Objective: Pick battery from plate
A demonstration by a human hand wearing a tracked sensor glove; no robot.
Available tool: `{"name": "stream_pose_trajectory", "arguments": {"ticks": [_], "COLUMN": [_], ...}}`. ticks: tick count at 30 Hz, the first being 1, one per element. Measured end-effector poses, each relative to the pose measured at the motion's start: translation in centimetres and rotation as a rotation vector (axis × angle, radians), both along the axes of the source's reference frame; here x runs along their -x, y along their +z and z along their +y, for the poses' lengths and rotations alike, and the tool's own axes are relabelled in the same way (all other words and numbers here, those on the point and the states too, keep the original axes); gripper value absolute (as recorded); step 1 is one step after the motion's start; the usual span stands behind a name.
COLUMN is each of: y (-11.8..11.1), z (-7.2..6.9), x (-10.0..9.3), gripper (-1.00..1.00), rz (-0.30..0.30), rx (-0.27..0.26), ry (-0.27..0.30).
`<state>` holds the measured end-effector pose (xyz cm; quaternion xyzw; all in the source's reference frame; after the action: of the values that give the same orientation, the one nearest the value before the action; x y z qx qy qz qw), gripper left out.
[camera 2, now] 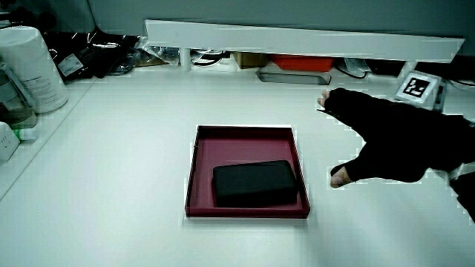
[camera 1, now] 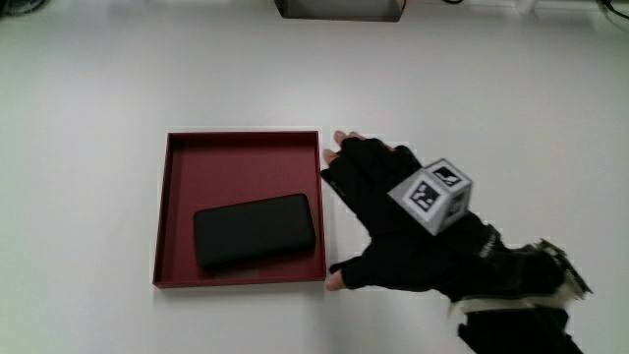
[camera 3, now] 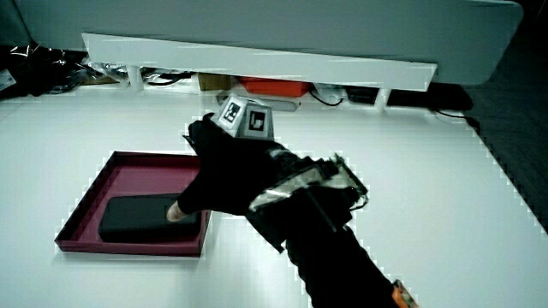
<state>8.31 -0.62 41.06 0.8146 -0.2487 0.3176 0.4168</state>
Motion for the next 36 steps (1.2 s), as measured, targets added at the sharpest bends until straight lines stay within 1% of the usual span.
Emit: {"name": "stream_pose_trajectory", "arguments": {"ticks": [1,3,6,7,9,10,12,13,14,15,16,17,18,19,20,21,22,23,24,25,28,29,30,31,32,33,34,35,36], "y": [0.3,0.7,1.3,1.7,2.4,2.4,3.0,4.0,3.6,3.9,4.4,4.8,5.1,5.2,5.5,5.9,6.3,6.3,6.9,7.0,8.0,8.2,8.7,8.7,9.5,9.5,10.1,10.7,10.9], "z": [-0.2,-0.4,-0.8,-0.9,-1.1,-1.1,-1.2,-1.2,-1.2,-1.2,-1.1,-1.1,-1.0,-1.0,-1.0,-1.0,-1.0,-1.0,-1.1,-1.0,-0.9,-0.8,-0.8,-0.7,-0.6,-0.5,-0.4,-0.4,-0.4], "x": [0.5,1.4,2.7,3.1,4.0,4.2,5.0,5.4,5.7,6.1,6.4,6.7,7.0,7.3,7.5,7.7,7.9,8.1,8.3,8.4,9.0,9.2,9.3,9.4,9.4,9.5,9.6,9.5,9.5], "gripper": [0.00,0.00,0.00,0.00,0.00,0.00,0.00,0.00,0.00,0.00,0.00,0.00,0.00,0.00,0.00,0.00,0.00,0.00,0.00,0.00,0.00,0.00,0.00,0.00,0.00,0.00,0.00,0.00,0.00], "rz": [0.017,0.018,0.049,0.050,0.047,0.102,0.114,0.071,0.115,0.128,0.116,0.124,0.122,0.130,0.129,0.135,0.141,0.127,0.128,0.132,0.144,0.149,0.156,0.142,0.168,0.158,0.165,0.164,0.159], "rx": [-0.008,-0.015,-0.035,-0.023,-0.059,-0.145,-0.140,-0.045,-0.128,-0.136,-0.120,-0.120,-0.108,-0.113,-0.104,-0.105,-0.100,-0.083,-0.074,-0.081,-0.053,-0.055,-0.047,-0.026,-0.026,-0.022,-0.010,0.007,0.013], "ry": [-0.011,-0.023,-0.047,-0.048,-0.072,-0.068,-0.066,-0.084,-0.074,-0.070,-0.079,-0.088,-0.091,-0.090,-0.092,-0.080,-0.076,-0.077,-0.078,-0.078,-0.078,-0.081,-0.082,-0.085,-0.082,-0.081,-0.084,-0.073,-0.062]}}
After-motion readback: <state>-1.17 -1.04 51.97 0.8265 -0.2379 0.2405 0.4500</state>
